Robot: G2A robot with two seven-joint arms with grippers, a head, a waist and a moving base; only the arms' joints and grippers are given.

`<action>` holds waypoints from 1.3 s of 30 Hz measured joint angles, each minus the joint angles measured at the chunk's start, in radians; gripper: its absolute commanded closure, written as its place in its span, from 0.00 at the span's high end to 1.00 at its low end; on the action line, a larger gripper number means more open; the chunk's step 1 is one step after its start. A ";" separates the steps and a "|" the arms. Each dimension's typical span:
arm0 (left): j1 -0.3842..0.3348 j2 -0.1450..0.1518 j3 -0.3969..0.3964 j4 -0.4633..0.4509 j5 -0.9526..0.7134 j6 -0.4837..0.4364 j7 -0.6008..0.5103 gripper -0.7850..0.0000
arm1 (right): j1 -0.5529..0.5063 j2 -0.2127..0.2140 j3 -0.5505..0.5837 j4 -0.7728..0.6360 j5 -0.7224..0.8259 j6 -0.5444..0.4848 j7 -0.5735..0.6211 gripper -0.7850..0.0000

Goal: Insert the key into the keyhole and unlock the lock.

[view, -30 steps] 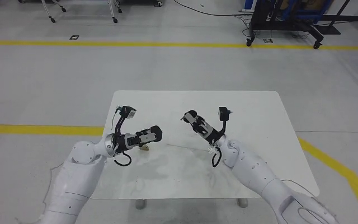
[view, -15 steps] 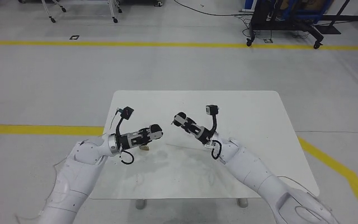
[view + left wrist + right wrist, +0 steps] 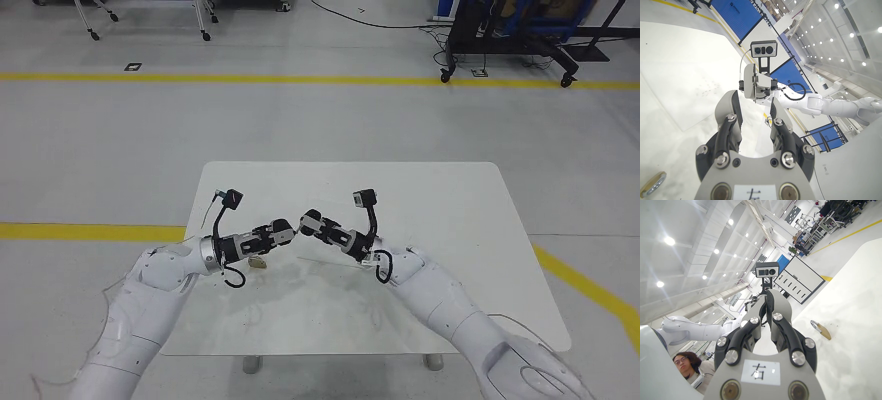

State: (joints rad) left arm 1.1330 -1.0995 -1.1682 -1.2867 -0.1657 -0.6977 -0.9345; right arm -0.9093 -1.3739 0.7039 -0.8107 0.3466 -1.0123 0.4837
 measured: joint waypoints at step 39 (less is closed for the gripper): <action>-0.028 0.005 0.005 0.051 -0.049 0.092 0.039 0.00 | -0.029 -0.089 0.159 0.076 -0.124 0.000 0.088 0.00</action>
State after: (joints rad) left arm 1.1046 -1.0948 -1.1633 -1.2358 -0.2147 -0.6059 -0.8957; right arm -0.9384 -1.4632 0.8625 -0.7348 0.2222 -1.0123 0.5714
